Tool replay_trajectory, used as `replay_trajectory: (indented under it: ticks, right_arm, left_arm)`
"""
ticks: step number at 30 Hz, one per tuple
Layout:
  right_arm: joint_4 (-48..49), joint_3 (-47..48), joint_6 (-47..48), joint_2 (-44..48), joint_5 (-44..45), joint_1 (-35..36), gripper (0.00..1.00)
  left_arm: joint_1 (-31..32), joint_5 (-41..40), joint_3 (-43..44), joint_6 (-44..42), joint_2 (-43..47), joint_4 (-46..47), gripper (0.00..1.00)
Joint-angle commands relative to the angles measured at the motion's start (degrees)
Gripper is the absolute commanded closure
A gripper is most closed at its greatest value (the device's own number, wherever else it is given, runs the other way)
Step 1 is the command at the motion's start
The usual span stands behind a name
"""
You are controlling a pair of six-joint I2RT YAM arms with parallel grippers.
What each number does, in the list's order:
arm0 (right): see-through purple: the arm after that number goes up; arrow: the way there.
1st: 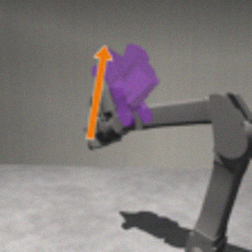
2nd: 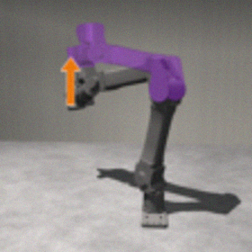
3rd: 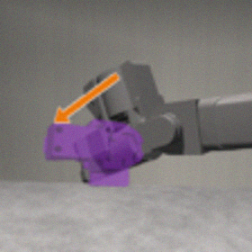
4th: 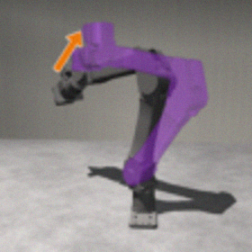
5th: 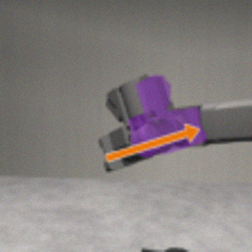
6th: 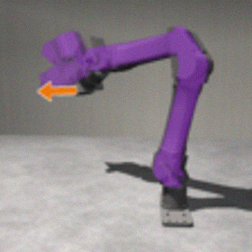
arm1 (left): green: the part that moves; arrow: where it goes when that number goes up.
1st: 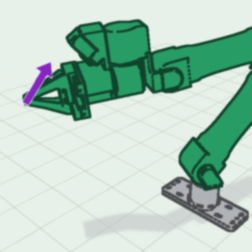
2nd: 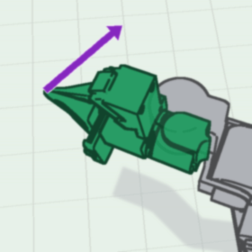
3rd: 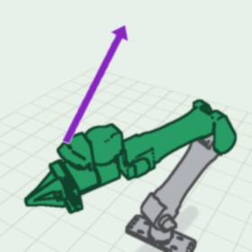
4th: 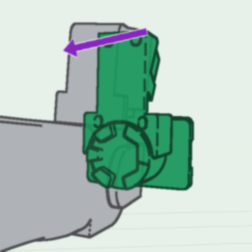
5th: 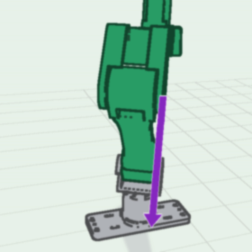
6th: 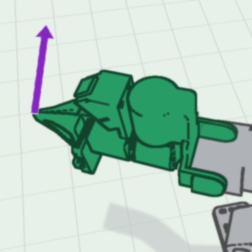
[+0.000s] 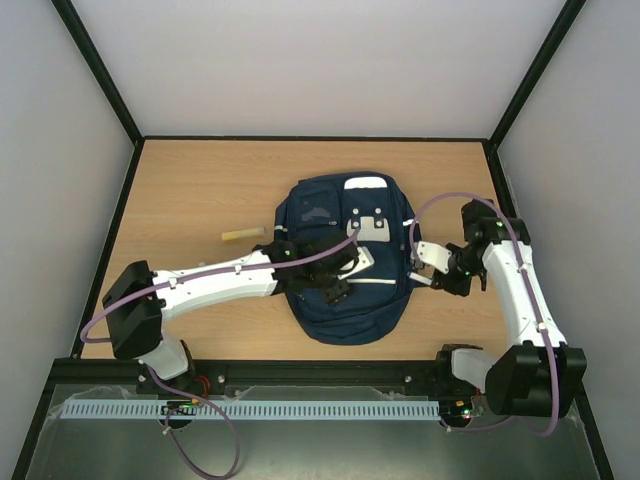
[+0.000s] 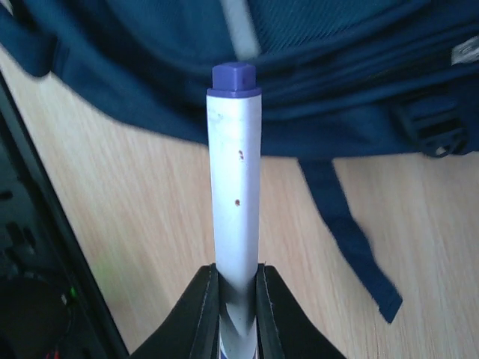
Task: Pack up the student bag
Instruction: Pick up the stationery from the center of the board, then place the stationery in the student bag.
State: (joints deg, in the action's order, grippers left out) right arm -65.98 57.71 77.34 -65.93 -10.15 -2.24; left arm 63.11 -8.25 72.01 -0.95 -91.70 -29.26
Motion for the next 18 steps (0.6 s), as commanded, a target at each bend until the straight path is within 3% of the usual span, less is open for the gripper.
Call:
replay_trajectory:
  ticks: [1, 8, 18]
  right_arm:
    - [2.97, 2.94, -10.67, -2.53, -9.88, -0.22, 0.94]
    - [14.63, 3.79, -29.93, -1.51, -23.31, -0.22, 0.92]
    - [19.11, -2.75, -35.0, 4.4, -24.41, -0.22, 0.91]
  left_arm:
    - [0.7, 5.03, -0.41, -8.92, -0.88, -5.22, 0.26]
    - [3.11, -0.23, -2.83, -11.37, -2.98, -1.64, 0.26]
    - [6.21, -10.11, -4.3, -14.98, -5.47, 5.38, 0.33]
